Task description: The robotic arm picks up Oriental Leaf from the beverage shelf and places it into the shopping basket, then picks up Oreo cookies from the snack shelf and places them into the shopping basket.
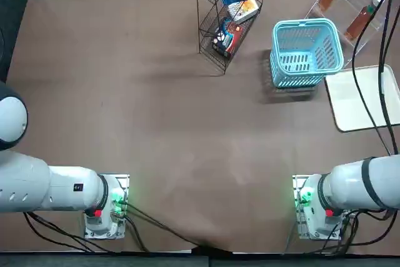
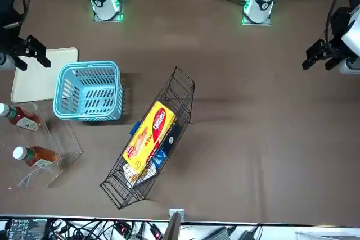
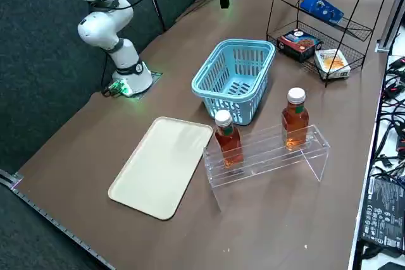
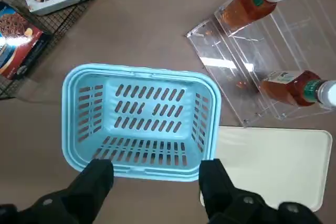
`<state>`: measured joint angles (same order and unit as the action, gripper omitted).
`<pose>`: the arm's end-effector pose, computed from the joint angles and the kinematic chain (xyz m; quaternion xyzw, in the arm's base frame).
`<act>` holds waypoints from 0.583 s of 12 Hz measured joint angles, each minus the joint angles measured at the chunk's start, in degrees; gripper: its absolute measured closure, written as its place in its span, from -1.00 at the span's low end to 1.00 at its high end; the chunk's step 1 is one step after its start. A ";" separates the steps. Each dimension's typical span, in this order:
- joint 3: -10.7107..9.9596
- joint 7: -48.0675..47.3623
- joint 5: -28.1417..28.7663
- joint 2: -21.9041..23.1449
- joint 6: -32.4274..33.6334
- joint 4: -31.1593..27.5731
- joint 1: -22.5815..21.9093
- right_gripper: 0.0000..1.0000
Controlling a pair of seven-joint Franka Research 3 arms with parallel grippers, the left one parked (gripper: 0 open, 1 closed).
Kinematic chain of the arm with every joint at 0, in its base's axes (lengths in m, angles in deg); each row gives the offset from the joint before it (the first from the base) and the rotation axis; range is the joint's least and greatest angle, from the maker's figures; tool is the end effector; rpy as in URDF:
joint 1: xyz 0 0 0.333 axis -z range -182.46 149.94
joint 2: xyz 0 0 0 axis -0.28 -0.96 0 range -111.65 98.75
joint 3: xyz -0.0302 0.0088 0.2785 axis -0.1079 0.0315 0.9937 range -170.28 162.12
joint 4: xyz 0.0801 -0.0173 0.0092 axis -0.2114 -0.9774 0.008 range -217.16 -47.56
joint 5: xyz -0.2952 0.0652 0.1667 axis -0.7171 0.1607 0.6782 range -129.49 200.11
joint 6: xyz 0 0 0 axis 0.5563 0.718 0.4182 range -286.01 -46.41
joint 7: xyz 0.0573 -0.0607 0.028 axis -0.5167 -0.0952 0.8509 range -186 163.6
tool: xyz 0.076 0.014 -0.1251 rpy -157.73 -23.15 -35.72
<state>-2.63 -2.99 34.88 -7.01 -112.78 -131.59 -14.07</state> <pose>0.5109 -0.0078 0.5408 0.9979 0.0652 0.0021 0.0038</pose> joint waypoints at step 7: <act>-0.61 16.73 -0.28 -3.32 -3.45 0.00 6.78 -1.00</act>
<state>-3.24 13.74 34.60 -10.33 -116.22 -131.58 -7.30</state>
